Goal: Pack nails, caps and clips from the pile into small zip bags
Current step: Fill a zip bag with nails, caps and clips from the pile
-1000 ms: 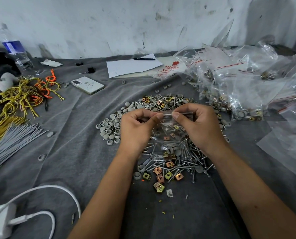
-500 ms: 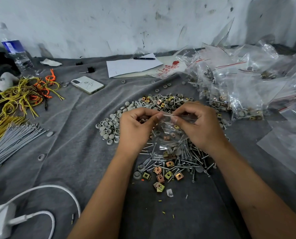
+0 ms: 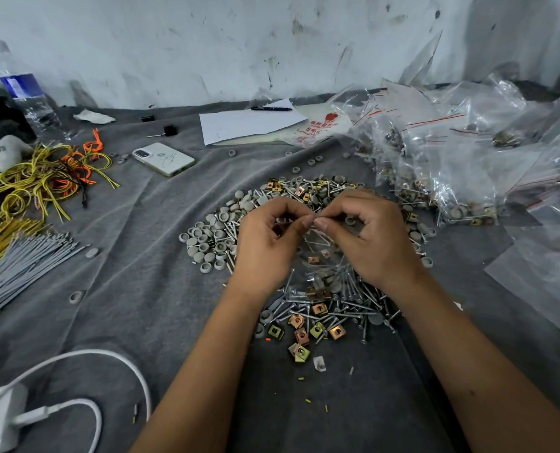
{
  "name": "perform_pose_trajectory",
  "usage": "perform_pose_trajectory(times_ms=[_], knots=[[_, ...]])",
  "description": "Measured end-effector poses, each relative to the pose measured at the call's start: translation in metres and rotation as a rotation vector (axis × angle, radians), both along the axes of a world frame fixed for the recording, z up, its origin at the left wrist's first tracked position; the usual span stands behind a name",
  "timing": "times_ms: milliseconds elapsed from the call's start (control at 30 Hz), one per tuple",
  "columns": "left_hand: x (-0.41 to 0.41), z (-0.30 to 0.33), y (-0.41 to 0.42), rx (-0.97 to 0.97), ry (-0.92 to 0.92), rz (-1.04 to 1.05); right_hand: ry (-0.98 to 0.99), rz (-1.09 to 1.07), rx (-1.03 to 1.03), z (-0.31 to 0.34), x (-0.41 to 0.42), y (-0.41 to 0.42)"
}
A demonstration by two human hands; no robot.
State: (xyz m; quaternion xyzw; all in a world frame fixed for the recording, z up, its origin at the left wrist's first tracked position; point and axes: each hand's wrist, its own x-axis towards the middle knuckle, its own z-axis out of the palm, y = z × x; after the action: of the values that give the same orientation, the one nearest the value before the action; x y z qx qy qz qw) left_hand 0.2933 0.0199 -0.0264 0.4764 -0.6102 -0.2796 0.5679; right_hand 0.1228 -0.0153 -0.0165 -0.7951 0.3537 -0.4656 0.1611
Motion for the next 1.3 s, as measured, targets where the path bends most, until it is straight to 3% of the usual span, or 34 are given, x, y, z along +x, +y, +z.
perform_pose_trajectory(times_ms=[167,333,500,933,1100,1167,1300], knots=[[0.006,0.004,-0.002,-0.001,0.068,0.094,-0.073,-0.054,0.076,0.0,-0.006,-0.003],[0.005,0.006,0.0,-0.002,0.084,0.082,-0.107,-0.038,0.106,0.0,-0.005,-0.003],[0.01,0.003,-0.001,0.018,0.252,0.105,-0.215,-0.071,0.182,0.0,-0.011,-0.003],[0.004,0.001,0.001,0.122,0.359,0.064,-0.43,-0.002,0.268,0.001,-0.018,-0.008],[0.001,0.0,0.008,0.262,0.254,-0.079,-0.569,-0.006,0.32,0.001,-0.019,-0.008],[-0.002,-0.001,0.011,0.232,0.139,-0.055,-0.653,-0.041,0.377,0.0,-0.02,-0.009],[-0.006,0.003,0.018,0.123,0.128,-0.014,-0.704,-0.091,0.465,0.003,-0.019,-0.006]])
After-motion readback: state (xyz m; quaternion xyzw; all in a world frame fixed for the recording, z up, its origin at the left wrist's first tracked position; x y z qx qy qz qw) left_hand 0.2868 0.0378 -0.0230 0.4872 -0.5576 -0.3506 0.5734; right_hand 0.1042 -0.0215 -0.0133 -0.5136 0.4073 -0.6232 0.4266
